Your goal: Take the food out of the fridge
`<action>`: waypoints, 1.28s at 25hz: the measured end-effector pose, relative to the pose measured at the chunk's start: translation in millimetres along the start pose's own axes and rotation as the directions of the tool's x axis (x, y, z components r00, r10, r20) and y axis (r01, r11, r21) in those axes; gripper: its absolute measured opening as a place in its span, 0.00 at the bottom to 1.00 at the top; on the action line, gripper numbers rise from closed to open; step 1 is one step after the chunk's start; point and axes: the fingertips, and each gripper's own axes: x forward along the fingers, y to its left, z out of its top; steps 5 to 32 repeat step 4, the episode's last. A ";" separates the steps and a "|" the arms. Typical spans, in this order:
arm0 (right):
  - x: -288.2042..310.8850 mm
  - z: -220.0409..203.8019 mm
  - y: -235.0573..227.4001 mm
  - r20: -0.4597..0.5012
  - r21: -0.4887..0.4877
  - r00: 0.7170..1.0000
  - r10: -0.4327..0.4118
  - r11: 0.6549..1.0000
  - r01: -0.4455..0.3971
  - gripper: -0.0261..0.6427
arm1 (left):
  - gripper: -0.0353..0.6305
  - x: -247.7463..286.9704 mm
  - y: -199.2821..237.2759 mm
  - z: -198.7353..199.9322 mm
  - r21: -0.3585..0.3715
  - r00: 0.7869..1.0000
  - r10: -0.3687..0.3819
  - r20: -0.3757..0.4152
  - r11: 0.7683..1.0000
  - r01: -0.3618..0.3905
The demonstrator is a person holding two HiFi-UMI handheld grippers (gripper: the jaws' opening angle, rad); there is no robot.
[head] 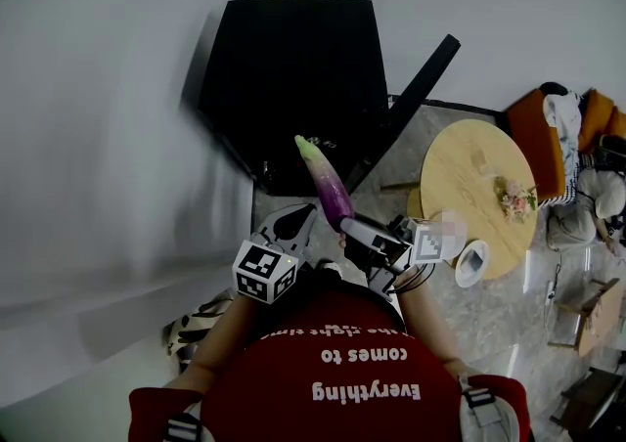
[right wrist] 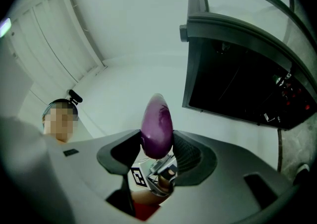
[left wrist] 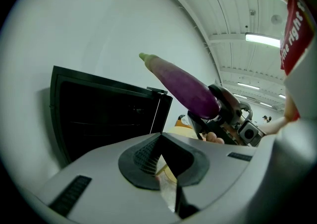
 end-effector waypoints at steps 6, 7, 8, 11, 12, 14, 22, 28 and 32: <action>-1.2 0.4 -4.6 0.003 -0.005 1.000 -0.006 1.000 0.006 0.35 | 0.06 1.4 2.1 -1.1 -0.005 1.000 -0.005 -0.003 1.000 0.005; -1.2 0.4 -4.6 0.003 -0.005 1.000 -0.006 1.000 0.006 0.35 | 0.06 1.4 2.1 -1.1 -0.005 1.000 -0.005 -0.003 1.000 0.005; -1.2 0.4 -4.6 0.003 -0.005 1.000 -0.006 1.000 0.006 0.35 | 0.06 1.4 2.1 -1.1 -0.005 1.000 -0.005 -0.003 1.000 0.005; -1.2 0.4 -4.6 0.003 -0.005 1.000 -0.006 1.000 0.006 0.35 | 0.06 1.4 2.1 -1.1 -0.005 1.000 -0.005 -0.003 1.000 0.005; -1.2 0.4 -4.6 0.003 -0.005 1.000 -0.006 1.000 0.006 0.35 | 0.06 1.4 2.1 -1.1 -0.005 1.000 -0.005 -0.003 1.000 0.005; -1.2 0.4 -4.6 0.003 -0.005 1.000 -0.006 1.000 0.006 0.35 | 0.06 1.4 2.1 -1.1 -0.005 1.000 -0.005 -0.003 1.000 0.005; -1.2 0.4 -4.6 0.003 -0.005 1.000 -0.006 1.000 0.006 0.35 | 0.06 1.4 2.1 -1.1 -0.005 1.000 -0.005 -0.003 1.000 0.005; -1.2 0.4 -4.6 0.003 -0.005 1.000 -0.006 1.000 0.006 0.35 | 0.06 1.4 2.1 -1.1 -0.005 1.000 -0.005 -0.003 1.000 0.005; -1.2 0.4 -4.6 0.003 -0.005 1.000 -0.006 1.000 0.006 0.35 | 0.06 1.4 2.1 -1.1 -0.005 1.000 -0.005 -0.003 1.000 0.005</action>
